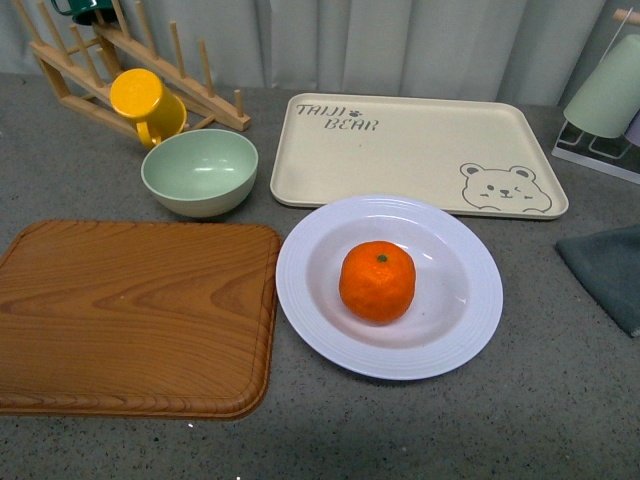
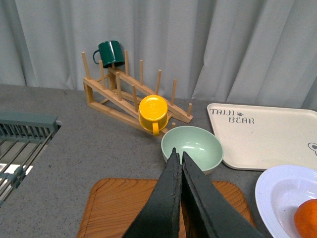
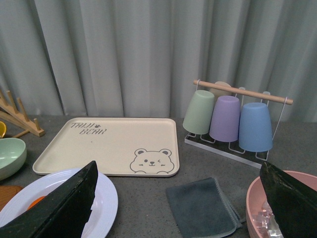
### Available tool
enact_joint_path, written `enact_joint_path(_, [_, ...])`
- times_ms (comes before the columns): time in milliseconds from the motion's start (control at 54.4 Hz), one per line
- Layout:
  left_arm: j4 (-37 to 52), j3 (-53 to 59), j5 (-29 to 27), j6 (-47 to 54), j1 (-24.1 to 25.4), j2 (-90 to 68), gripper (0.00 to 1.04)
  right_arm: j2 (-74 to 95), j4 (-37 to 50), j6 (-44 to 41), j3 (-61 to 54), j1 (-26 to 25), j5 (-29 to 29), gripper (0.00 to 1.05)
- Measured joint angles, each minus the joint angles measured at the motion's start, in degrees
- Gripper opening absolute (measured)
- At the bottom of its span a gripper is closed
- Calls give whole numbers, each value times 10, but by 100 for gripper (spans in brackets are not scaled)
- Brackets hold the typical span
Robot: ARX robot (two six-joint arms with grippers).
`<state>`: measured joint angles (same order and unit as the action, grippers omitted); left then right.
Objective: Place orange and plate with both arms
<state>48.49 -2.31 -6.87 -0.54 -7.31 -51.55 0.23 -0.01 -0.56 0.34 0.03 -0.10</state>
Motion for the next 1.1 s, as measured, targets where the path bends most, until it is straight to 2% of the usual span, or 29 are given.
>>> enact_joint_path(147, [-56, 11, 16, 0, 18, 67, 4, 0, 0, 0, 0, 0, 0, 96])
enact_joint_path(221, [-85, 11, 60, 1, 52, 101, 4, 0, 0, 0, 0, 0, 0, 96])
enact_joint_path(294, [-119, 11, 63, 1, 70, 139, 4, 0, 0, 0, 0, 0, 0, 96])
enact_joint_path(718, [-273, 12, 69, 1, 72, 305, 4, 0, 0, 0, 0, 0, 0, 96])
enact_joint_path(1104, [-351, 12, 69, 1, 72, 384, 4, 0, 0, 0, 0, 0, 0, 96])
